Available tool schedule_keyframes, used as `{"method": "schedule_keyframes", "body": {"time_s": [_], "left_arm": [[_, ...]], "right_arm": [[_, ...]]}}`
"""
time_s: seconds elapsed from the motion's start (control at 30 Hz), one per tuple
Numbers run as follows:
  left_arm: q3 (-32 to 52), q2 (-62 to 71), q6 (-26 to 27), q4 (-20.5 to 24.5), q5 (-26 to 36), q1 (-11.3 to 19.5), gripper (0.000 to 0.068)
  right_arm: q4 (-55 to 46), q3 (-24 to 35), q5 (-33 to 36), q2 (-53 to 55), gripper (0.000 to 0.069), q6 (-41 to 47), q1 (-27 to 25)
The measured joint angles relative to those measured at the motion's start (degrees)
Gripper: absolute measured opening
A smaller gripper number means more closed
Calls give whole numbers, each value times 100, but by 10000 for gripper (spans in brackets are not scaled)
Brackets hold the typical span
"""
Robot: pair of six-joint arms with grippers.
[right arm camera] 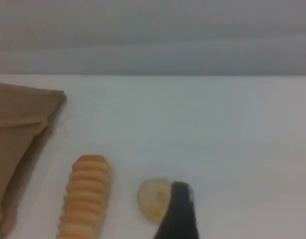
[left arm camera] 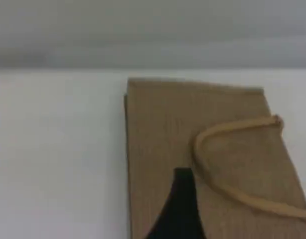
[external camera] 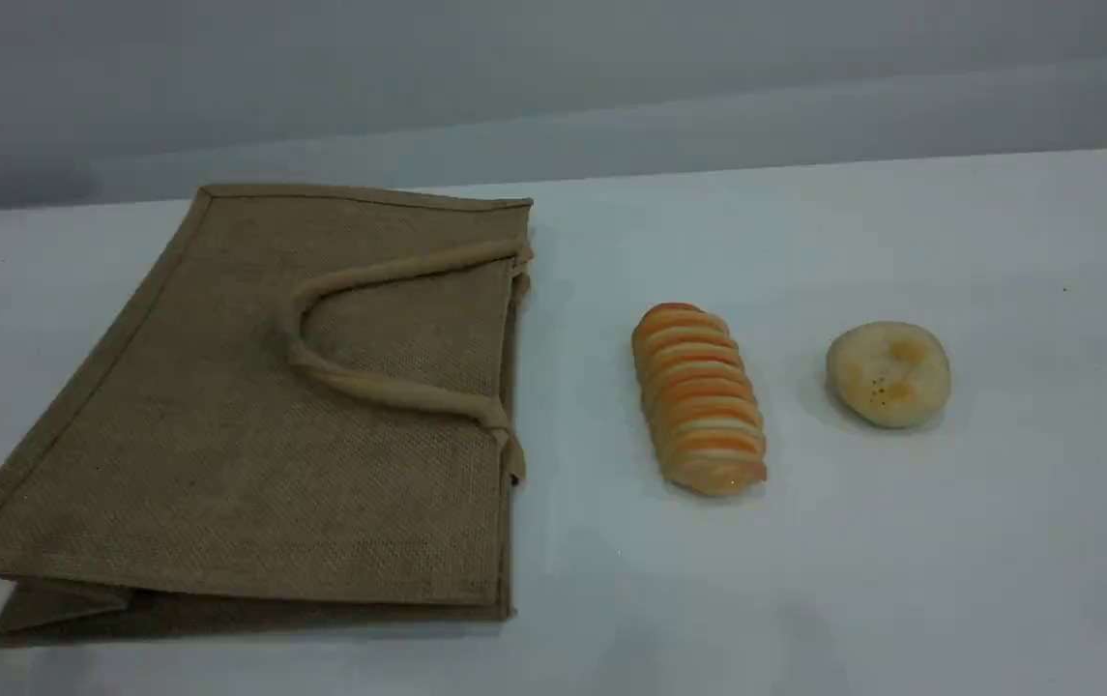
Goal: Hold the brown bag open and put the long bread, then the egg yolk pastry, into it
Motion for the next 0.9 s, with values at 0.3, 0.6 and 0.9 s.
{"method": "schedule_keyframes", "body": {"time_s": [0.3,0.6,0.9], "left_arm": [[-558,2421,-186,-212,-615,0,582],[-1227,4087,-186,-311,-549,0,582],[-2079,5340,-186,-598,-456,-13,582]], "right_arm": [[1023,-759,-399,2201,552,-352,5],[1051,-1435,-321,3458,552,-448,5],[1201,-1773,-257,4218,552,-505,5]]}}
